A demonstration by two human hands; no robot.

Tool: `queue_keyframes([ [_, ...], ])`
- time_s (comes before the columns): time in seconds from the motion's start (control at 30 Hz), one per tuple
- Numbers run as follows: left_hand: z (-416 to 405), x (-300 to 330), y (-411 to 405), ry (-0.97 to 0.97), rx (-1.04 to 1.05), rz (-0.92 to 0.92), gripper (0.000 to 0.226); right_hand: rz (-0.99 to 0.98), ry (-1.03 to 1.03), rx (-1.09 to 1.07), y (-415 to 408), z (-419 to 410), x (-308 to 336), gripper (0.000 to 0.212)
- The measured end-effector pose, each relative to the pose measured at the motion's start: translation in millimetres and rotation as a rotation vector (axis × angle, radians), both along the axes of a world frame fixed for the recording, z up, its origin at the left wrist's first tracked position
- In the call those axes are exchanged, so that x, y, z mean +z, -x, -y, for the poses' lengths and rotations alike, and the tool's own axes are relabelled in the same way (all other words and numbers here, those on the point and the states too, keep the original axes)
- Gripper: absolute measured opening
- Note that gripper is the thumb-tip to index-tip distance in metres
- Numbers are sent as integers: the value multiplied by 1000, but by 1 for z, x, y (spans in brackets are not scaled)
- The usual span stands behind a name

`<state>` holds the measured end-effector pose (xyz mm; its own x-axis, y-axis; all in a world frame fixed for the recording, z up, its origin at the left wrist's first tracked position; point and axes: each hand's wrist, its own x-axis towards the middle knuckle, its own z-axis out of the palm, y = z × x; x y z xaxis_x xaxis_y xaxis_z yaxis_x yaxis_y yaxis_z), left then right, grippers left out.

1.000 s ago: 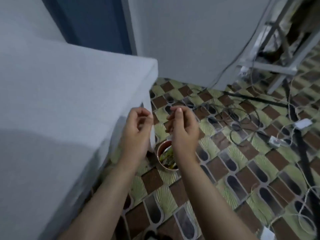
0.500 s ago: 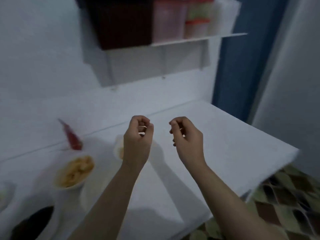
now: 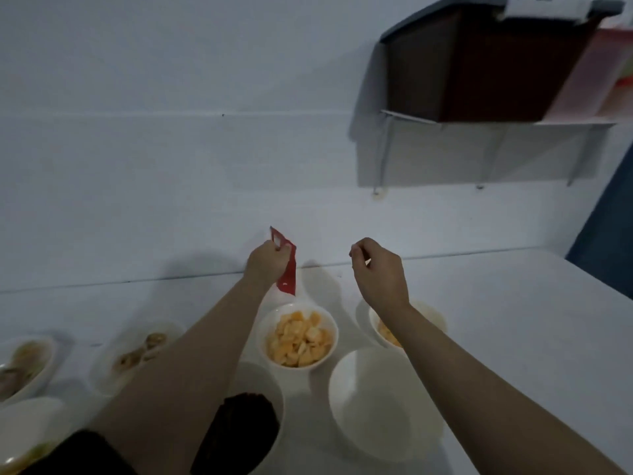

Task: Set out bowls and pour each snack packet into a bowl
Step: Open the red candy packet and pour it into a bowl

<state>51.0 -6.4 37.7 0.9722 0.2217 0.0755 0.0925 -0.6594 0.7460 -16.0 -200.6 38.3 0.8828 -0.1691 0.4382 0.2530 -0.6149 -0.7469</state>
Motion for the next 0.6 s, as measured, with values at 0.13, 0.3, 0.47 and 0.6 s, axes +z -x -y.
queue_keyframes([
  [0.13,-15,-4,-40,18,2,-202,64,-46,184,-39,-23,-20,-6,25],
  [0.3,-12,-5,-75,-18,-14,-271,68,-120,319,-95,-51,-33,-14,27],
  [0.47,-3,-7,-91,-104,-5,-277,43,-168,327,-112,-75,-40,-19,33],
  [0.6,3,-10,-93,-151,-31,-261,54,-193,297,-112,-82,-43,-24,37],
])
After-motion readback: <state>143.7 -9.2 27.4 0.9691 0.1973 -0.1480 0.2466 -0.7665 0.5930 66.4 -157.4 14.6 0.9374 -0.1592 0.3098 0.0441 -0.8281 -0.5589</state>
